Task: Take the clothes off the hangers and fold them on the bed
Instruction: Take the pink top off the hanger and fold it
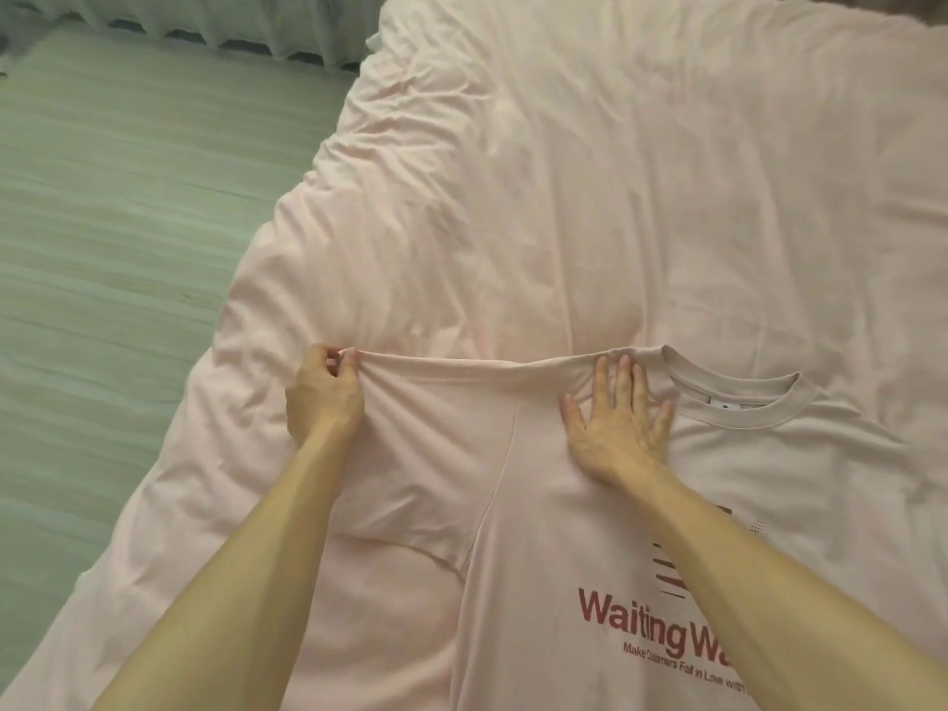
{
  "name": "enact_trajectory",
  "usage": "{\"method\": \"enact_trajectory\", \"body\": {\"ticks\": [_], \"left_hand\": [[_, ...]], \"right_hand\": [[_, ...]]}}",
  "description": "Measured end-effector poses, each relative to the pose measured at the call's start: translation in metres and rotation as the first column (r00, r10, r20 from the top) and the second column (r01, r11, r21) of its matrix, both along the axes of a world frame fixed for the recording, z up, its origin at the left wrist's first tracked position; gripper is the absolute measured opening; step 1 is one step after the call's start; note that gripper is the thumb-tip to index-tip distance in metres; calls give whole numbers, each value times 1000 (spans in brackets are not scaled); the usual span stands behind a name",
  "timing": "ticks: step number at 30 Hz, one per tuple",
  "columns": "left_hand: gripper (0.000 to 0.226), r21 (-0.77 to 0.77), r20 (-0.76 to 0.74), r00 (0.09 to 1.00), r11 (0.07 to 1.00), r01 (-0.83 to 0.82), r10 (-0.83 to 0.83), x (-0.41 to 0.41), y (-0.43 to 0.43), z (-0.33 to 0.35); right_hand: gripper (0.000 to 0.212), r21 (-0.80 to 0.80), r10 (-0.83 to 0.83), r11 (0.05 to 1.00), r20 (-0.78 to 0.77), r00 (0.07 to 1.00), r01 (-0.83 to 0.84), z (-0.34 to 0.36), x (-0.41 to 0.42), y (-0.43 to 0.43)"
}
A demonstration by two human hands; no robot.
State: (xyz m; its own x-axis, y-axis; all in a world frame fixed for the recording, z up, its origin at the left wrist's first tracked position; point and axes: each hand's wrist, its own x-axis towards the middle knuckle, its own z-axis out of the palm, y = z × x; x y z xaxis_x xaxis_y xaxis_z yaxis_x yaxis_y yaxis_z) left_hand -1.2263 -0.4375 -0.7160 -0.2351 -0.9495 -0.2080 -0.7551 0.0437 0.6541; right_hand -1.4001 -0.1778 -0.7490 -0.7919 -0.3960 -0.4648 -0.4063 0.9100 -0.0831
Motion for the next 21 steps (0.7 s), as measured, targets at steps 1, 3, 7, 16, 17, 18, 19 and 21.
{"method": "enact_trajectory", "body": {"ticks": [1, 3, 7, 16, 17, 18, 19, 21], "left_hand": [[27, 3, 20, 1000, 1000, 15, -15, -2, 0, 0], [30, -12, 52, 998, 999, 31, -30, -4, 5, 3], [59, -393, 261, 943, 869, 299, -206, 11, 42, -1], [63, -122, 540, 699, 779, 615, -468, 92, 90, -44], [62, -142, 563, 718, 808, 571, -409, 99, 86, -44], [61, -148, 588, 724, 832, 535, -360, 104, 82, -40], [61, -145, 597, 735, 858, 493, -321, 106, 79, -36], [60, -188, 561, 789, 890, 415, -250, 108, 76, -22]], "right_hand": [[78, 14, -7, 1000, -6, 1000, 8, 0, -2, -1], [79, 4, -9, 1000, -44, 999, 10, 2, -2, -1], [75, -248, 86, 959, -195, 977, -134, 7, 22, -1], [68, -61, 205, 977, -16, 979, -206, -1, 48, -15], [69, -26, 137, 990, -1, 991, -137, 0, 45, -17], [71, -1, 76, 997, 8, 997, -76, 3, 44, -22], [73, 7, 24, 1000, 8, 1000, -24, 8, 44, -27], [76, -84, -28, 996, -39, 999, 24, 20, 49, -40]]}}
